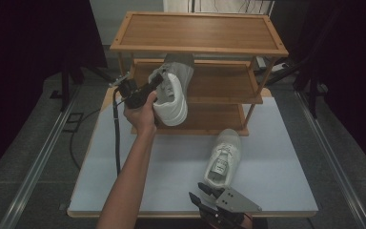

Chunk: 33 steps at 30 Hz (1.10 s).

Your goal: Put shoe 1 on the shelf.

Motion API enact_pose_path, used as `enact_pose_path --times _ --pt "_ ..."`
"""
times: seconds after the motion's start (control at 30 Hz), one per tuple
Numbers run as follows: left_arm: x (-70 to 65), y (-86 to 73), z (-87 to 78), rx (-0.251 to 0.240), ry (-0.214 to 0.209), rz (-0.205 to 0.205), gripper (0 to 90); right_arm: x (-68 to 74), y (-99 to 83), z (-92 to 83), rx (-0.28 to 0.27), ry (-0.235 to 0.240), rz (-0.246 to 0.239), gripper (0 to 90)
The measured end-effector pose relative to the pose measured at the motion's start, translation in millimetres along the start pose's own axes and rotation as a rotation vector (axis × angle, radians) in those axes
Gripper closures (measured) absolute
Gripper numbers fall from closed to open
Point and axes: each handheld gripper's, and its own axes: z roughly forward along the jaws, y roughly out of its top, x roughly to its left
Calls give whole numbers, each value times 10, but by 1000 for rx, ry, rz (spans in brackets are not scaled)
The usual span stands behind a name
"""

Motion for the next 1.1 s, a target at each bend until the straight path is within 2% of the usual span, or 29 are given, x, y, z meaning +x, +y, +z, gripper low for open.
enact_pose_path --times 0.17,0.3,0.37,0.53,0.9,1.0,1.1 --pt "1 15 52 -32 6 -2 822 -7 17 -21 -8 0 0 577" --pt "9 6 136 -21 14 -13 819 -1 23 -28 -8 -2 -1 577" --pt "-19 6 158 -27 24 2 818 3 24 -32 -8 -1 -1 577" --pt "-50 18 215 -17 18 -18 818 -9 27 -46 -15 0 2 576" --pt "-109 126 327 -43 46 -9 816 16 35 -60 -23 7 -6 575" --pt "-124 130 374 -52 60 7 816 19 36 -62 -23 7 -9 575" --pt "-132 150 447 -45 56 14 816 11 39 -70 -24 4 -7 575"
